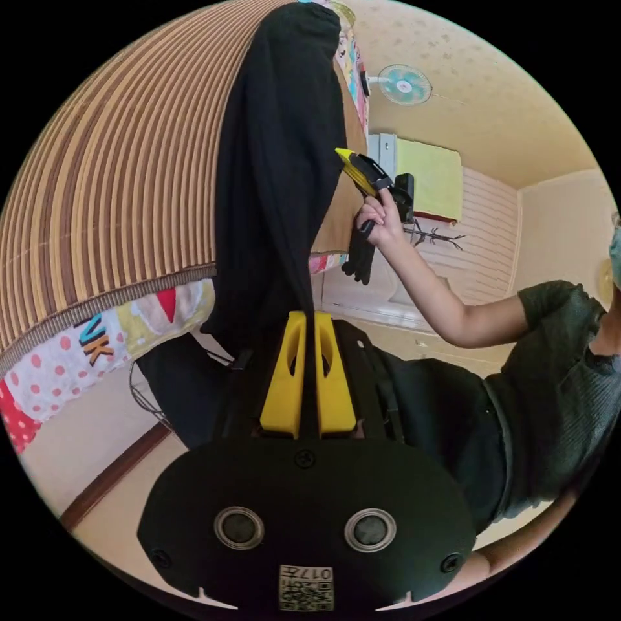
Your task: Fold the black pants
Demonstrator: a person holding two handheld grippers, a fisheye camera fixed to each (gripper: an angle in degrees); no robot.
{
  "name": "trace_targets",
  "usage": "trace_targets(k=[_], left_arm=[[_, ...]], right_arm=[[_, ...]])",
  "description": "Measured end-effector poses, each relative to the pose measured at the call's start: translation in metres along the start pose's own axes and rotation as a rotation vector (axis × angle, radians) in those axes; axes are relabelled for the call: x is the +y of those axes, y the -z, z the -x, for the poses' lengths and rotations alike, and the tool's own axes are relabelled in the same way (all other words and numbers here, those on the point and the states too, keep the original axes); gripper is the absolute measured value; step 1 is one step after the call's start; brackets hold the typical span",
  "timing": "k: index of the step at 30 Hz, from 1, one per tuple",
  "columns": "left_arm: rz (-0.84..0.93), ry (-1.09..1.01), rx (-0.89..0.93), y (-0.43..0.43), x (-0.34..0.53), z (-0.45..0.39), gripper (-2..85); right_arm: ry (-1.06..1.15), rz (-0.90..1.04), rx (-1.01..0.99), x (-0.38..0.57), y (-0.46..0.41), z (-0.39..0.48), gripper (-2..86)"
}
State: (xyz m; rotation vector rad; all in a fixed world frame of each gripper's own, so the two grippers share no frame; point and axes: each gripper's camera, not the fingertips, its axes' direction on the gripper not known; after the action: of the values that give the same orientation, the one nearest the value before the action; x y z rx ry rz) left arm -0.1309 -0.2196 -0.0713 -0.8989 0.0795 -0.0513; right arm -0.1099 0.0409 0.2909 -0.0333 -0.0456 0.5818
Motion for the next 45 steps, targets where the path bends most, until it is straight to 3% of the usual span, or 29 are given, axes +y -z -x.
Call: trace_targets(k=[2,6,9,15,18,19,21,23,25,28,35,39,42,45], left_arm=[[-0.003,0.032,0.110,-0.003,0.002,0.003,-0.5],[0.027,0.140,-0.133,-0.016,0.007,0.010,-0.4],[0.039,0.205,-0.144,-0.017,0.004,0.014,-0.4],[0.077,0.177,-0.123,-0.018,0.003,-0.014,-0.2],[0.077,0.088,0.013,-0.019,0.007,-0.041,-0.1],[0.090,0.085,0.034,-0.022,0.011,-0.048,0.1],[0.102,0.140,-0.093,-0.027,0.020,-0.050,0.6],[0.124,0.233,-0.285,-0.034,0.031,-0.044,2.4],[0.100,0.285,-0.324,-0.034,0.036,-0.043,3.8],[-0.094,0.253,-0.343,-0.011,0.037,-0.065,4.7],[-0.258,0.124,-0.257,0.005,-0.039,-0.089,12.1],[-0.193,0.124,-0.256,-0.010,-0.098,-0.084,13.9],[-0.050,0.141,-0.365,-0.032,-0.130,-0.085,7.6],[-0.016,0.130,-0.310,-0.045,-0.133,-0.089,7.0]], right_arm=[[-0.025,-0.031,0.041,0.003,0.013,-0.020,2.5],[-0.046,0.175,0.065,0.012,-0.018,-0.061,2.2],[-0.043,0.227,-0.026,0.034,-0.033,-0.072,2.7],[-0.168,0.181,-0.262,0.089,-0.022,-0.105,2.0],[-0.185,0.096,-0.396,0.112,0.004,-0.114,1.4],[-0.206,0.084,-0.399,0.114,0.008,-0.119,1.4],[-0.256,0.116,-0.261,0.117,0.012,-0.135,1.6],[-0.231,0.220,-0.183,0.110,0.002,-0.140,1.9],[-0.209,0.289,-0.133,0.102,-0.003,-0.141,2.7],[-0.146,0.325,-0.104,0.091,0.005,-0.143,4.8],[-0.188,0.134,-0.197,0.048,0.044,-0.182,9.7],[-0.183,0.160,-0.291,0.005,0.031,-0.204,11.9],[-0.154,0.172,-0.327,-0.024,0.016,-0.206,10.8],[-0.184,0.191,-0.373,-0.044,0.004,-0.209,9.6]])
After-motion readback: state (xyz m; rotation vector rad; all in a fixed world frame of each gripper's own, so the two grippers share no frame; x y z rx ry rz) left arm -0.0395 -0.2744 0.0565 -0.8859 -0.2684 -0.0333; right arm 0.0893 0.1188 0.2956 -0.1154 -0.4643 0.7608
